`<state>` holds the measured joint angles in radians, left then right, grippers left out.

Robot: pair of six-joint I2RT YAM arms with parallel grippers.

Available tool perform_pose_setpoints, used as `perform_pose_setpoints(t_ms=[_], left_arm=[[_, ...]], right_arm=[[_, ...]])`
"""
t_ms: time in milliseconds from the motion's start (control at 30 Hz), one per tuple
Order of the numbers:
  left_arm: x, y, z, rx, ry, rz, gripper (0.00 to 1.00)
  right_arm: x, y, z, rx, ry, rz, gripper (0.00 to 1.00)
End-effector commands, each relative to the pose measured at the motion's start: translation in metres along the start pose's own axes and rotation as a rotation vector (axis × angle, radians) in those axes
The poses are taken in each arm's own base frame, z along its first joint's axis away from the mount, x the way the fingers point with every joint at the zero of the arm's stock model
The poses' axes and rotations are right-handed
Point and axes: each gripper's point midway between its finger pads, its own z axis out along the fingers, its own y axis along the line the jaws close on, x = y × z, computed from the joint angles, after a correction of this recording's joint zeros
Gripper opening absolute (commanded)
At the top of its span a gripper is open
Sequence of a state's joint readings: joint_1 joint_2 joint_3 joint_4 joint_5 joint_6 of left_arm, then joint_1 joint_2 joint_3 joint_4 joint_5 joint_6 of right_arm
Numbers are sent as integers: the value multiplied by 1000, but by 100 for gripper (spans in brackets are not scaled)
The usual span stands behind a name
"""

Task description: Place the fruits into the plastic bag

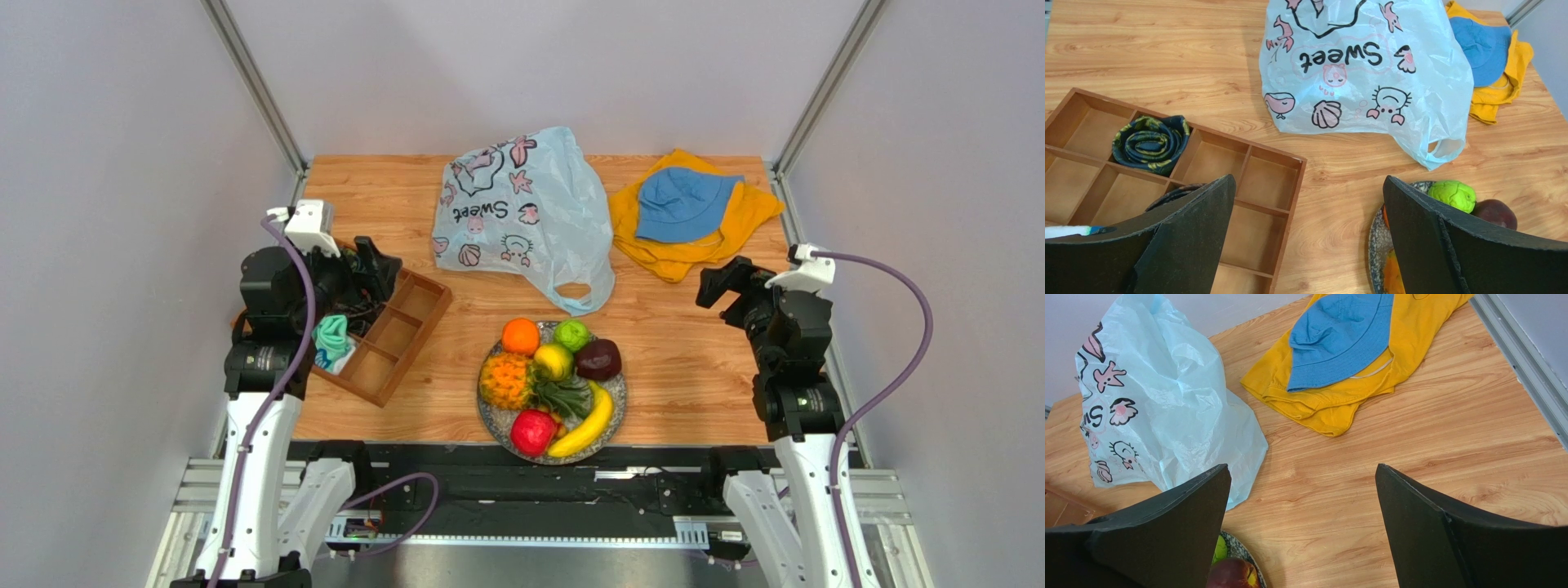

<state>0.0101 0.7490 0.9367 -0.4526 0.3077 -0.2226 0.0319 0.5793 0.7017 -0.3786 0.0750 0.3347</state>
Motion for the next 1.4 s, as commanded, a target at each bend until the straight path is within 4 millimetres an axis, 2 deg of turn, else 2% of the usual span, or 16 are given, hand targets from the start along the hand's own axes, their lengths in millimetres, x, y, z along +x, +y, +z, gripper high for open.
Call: perform_pose_setpoints(t_ms=[0, 500, 733, 800, 833, 867, 900, 933, 967, 1033, 1067, 1100, 1133, 1167, 1200, 1367], left_arm=[[-13, 2, -2, -22, -32, -6, 99], [-9, 2, -3, -12, -51, 36, 99], [-8, 1, -5, -4, -55, 51, 98], [-6, 1, -5, -4, -46, 51, 97], [-6, 1, -4, 2, -42, 51, 97], [-5, 0, -4, 5, -39, 52, 96], [-4, 1, -3, 4, -33, 48, 96], [-4, 0, -2, 11, -29, 46, 96], [-3, 0, -1, 8, -22, 42, 96], [-2, 0, 0, 10, -16, 38, 96], [-1, 0, 0, 10, -12, 37, 96], [0, 0, 0, 12, -8, 36, 96], [1, 0, 0, 14, -7, 33, 96], [1, 0, 0, 10, -4, 31, 96], [2, 1, 0, 8, -2, 30, 96], [6, 1, 4, 13, 28, 21, 96]], right_arm=[[-21, 14, -2, -48, -42, 16, 92], [-37, 27, 2, -95, -67, -7, 87], [-43, 65, 17, -252, -29, -8, 79], [-38, 72, 26, -251, -2, -20, 78], [-35, 92, 24, -298, 7, -53, 78], [-32, 91, 33, -249, 8, -78, 78], [-28, 100, 35, -253, 17, -107, 78], [-20, 118, 34, -278, 30, -154, 78], [-15, 130, 42, -286, 60, -181, 78], [-1, 149, 44, -320, 110, -227, 78], [-6, 160, 47, -331, 113, -230, 79], [11, 167, 55, -331, 169, -252, 78], [15, 173, 59, -336, 190, -262, 78], [9, 183, 60, -351, 189, -262, 77], [27, 191, 65, -355, 246, -294, 77], [62, 223, 73, -393, 364, -383, 70]])
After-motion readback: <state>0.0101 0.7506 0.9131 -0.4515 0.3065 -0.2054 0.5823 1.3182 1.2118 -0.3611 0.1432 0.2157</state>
